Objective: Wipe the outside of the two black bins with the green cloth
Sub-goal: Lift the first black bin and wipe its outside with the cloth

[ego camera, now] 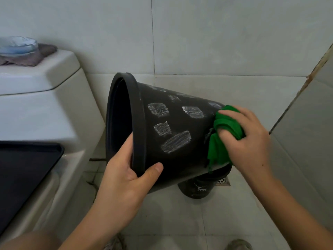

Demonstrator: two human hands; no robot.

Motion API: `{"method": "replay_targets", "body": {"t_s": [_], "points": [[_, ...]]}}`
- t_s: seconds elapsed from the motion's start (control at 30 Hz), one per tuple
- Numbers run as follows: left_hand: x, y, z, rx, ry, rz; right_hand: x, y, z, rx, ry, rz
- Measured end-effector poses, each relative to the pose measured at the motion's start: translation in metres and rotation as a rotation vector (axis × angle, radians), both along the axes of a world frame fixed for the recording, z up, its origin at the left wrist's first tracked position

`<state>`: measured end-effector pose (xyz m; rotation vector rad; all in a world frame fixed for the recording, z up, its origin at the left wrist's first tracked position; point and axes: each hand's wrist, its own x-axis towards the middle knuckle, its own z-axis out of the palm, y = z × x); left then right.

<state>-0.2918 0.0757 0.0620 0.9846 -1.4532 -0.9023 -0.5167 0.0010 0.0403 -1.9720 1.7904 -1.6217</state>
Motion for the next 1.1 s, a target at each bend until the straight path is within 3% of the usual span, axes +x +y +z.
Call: {"method": "replay_targets", "body": {"t_s": [0.17, 0.33, 0.5, 0.63, 0.83, 0.97, 1.1], "points": [[0.005, -0.003, -0.002, 0.025, 0.09, -0.013, 0.013, 0.021, -0.006, -0.144, 0.276, 0.192], [0.0, -0.002, -0.001, 0.034, 0.06, -0.009, 0.006, 0.005, 0.003, -0.009, 0.069, 0.051], [0.004, -0.006, 0.001, 0.025, 0.112, 0.009, 0.014, 0.023, -0.004, -0.198, 0.364, 0.216], [-0.001, -0.005, 0.001, 0.033, 0.083, 0.002, 0.001, 0.003, 0.002, -0.015, 0.037, 0.027], [-0.001, -0.006, 0.001, 0.037, 0.099, 0.038, 0.017, 0.021, -0.003, -0.19, 0.31, 0.16], [0.001, -0.003, 0.003, 0.042, 0.127, 0.086, 0.002, 0.009, -0.003, -0.05, 0.081, -0.037], [0.002, -0.004, 0.006, 0.047, 0.175, 0.137, 0.024, 0.031, -0.014, -0.209, 0.36, 0.051]]}}
